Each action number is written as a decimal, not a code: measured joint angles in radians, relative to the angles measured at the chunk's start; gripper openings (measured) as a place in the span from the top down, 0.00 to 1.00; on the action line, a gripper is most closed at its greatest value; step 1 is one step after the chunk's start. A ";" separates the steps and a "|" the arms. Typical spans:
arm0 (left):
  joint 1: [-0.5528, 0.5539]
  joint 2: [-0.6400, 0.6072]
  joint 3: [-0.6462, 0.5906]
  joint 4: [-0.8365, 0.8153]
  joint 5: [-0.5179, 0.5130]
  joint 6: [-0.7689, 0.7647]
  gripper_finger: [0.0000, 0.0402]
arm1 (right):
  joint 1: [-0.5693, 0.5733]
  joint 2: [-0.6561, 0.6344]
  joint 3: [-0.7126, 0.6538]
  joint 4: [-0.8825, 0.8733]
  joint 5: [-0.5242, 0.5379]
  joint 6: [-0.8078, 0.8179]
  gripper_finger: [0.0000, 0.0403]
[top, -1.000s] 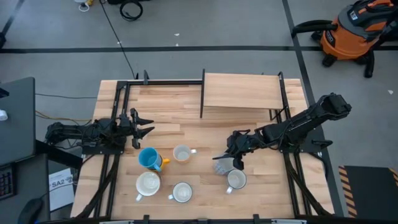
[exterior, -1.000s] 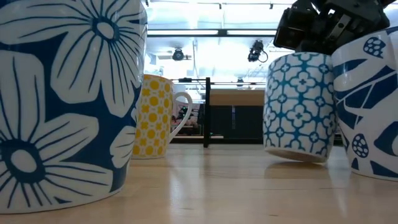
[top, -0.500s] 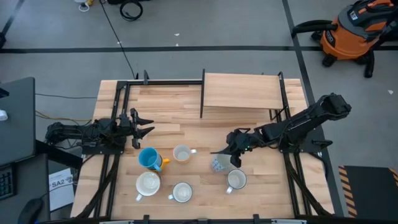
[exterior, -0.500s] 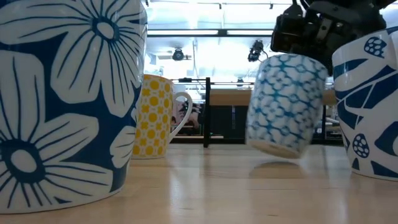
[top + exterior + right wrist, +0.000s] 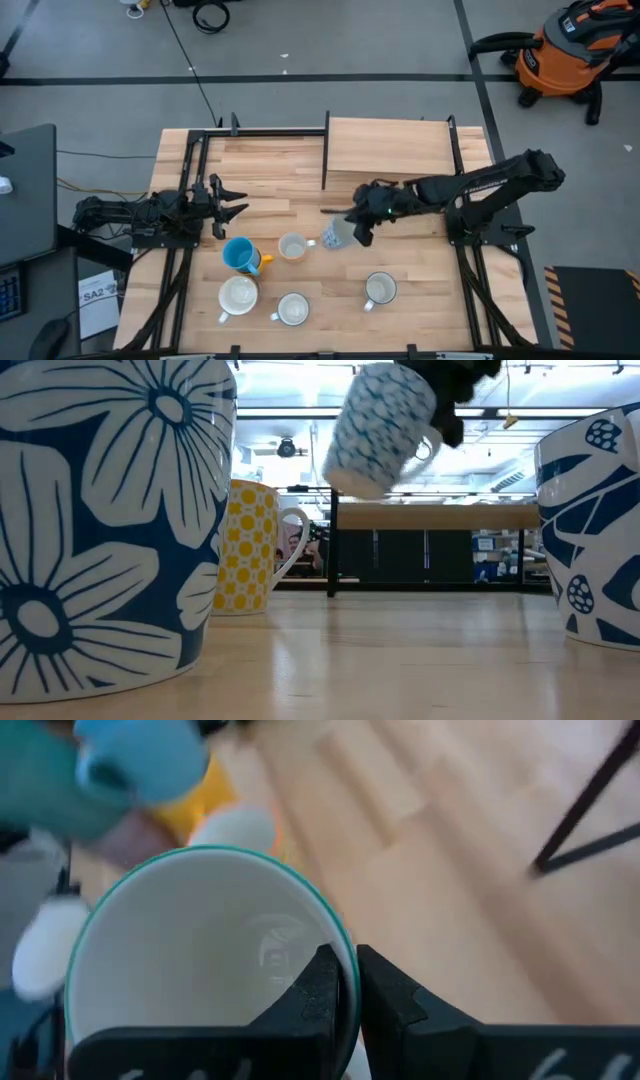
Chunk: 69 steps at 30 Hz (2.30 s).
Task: Place coffee mugs
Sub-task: Put the light blue pattern mug on the shelf
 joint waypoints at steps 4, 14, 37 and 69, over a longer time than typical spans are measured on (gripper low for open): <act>0.000 0.000 0.000 0.000 0.000 0.000 0.63 | -0.049 0.000 0.116 -0.097 0.060 0.013 0.93; 0.000 0.000 0.000 0.000 0.000 0.000 0.63 | -0.247 -0.001 0.416 -0.370 0.164 0.013 0.93; 0.000 0.000 0.000 0.000 -0.004 0.000 0.63 | -0.735 -0.001 0.576 -0.411 0.079 0.107 0.93; 0.000 0.000 0.000 0.000 -0.079 0.001 0.63 | -0.768 0.508 1.046 -0.744 0.082 0.016 0.93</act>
